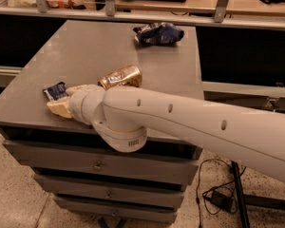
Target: Move rxbar blueberry near blue chip bag
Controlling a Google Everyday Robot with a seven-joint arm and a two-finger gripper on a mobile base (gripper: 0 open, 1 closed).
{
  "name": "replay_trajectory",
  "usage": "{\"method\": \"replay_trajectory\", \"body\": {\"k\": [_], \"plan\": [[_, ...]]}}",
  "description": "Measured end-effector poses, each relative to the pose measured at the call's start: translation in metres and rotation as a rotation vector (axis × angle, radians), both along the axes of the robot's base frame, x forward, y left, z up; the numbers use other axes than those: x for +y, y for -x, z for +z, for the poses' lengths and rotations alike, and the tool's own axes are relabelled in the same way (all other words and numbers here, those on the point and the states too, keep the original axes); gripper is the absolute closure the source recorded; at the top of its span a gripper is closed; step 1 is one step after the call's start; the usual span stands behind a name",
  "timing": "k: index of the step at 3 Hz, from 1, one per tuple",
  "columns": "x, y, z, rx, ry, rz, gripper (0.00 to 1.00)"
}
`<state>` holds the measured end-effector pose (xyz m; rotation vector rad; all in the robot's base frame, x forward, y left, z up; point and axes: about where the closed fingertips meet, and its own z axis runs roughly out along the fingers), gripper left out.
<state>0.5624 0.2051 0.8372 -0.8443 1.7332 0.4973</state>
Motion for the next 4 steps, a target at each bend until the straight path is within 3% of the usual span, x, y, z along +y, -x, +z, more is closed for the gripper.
{"method": "replay_trajectory", "body": {"k": [2,4], "plan": [[-0.01,-0.002,0.058,-0.03,-0.03,-0.054,1.0],[-0.067,-0.032,0.091,-0.089,-0.083,-0.204,1.0]]}}
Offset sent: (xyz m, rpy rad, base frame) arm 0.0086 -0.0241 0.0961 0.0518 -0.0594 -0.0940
